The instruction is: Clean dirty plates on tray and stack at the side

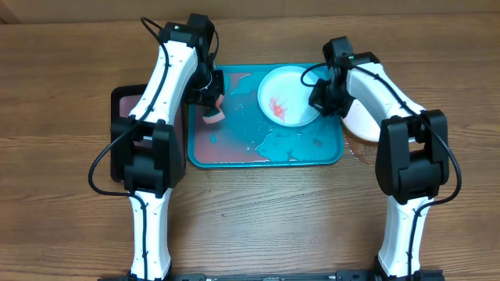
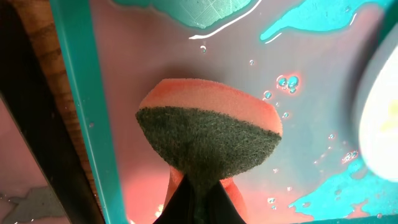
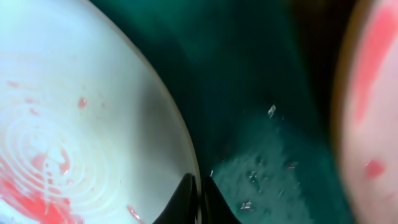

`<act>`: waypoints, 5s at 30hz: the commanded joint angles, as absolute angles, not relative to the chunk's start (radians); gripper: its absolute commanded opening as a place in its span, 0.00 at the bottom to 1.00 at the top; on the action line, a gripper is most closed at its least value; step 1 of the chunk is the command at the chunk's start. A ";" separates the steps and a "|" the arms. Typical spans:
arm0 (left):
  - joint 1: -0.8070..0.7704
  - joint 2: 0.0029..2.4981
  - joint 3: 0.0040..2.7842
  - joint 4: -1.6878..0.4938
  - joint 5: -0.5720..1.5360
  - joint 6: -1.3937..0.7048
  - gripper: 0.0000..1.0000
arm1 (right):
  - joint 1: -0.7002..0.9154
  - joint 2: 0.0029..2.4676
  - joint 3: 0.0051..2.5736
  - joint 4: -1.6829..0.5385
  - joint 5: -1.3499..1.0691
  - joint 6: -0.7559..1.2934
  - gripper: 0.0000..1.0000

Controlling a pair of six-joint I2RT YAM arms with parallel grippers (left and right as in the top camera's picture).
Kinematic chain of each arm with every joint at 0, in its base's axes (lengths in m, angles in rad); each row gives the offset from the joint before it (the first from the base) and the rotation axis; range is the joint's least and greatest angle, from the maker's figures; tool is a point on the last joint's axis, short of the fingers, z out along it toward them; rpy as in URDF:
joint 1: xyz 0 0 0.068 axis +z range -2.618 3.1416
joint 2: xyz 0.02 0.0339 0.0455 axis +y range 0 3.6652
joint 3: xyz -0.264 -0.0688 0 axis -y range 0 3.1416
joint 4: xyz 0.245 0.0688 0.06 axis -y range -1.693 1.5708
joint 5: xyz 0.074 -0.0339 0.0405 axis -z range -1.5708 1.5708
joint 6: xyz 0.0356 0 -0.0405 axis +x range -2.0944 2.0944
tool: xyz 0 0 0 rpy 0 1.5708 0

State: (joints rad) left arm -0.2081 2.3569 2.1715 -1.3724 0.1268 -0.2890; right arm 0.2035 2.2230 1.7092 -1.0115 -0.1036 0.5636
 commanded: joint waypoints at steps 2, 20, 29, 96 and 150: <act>-0.212 2.328 2.169 -1.375 0.123 -0.307 0.04 | 0.290 2.229 1.703 -1.087 -0.188 0.455 0.04; -0.213 2.328 2.169 -1.372 0.123 -0.307 0.04 | 0.356 2.187 1.719 -0.942 -0.131 -0.008 0.59; -0.213 2.328 2.169 -1.372 0.123 -0.307 0.04 | 0.356 2.248 1.719 -0.879 -0.132 0.000 0.37; -0.336 2.334 1.856 -1.049 -0.138 -0.440 0.04 | 0.351 2.249 1.642 -0.897 -0.436 0.484 0.04; -0.407 2.334 1.874 -0.968 0.035 -0.237 0.04 | 0.350 2.249 1.642 -0.929 -0.487 0.440 0.04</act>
State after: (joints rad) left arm -0.4252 2.3135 1.8763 -0.9894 0.2638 -0.0376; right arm 0.3424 2.2436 1.6470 -0.9279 -0.4839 0.4446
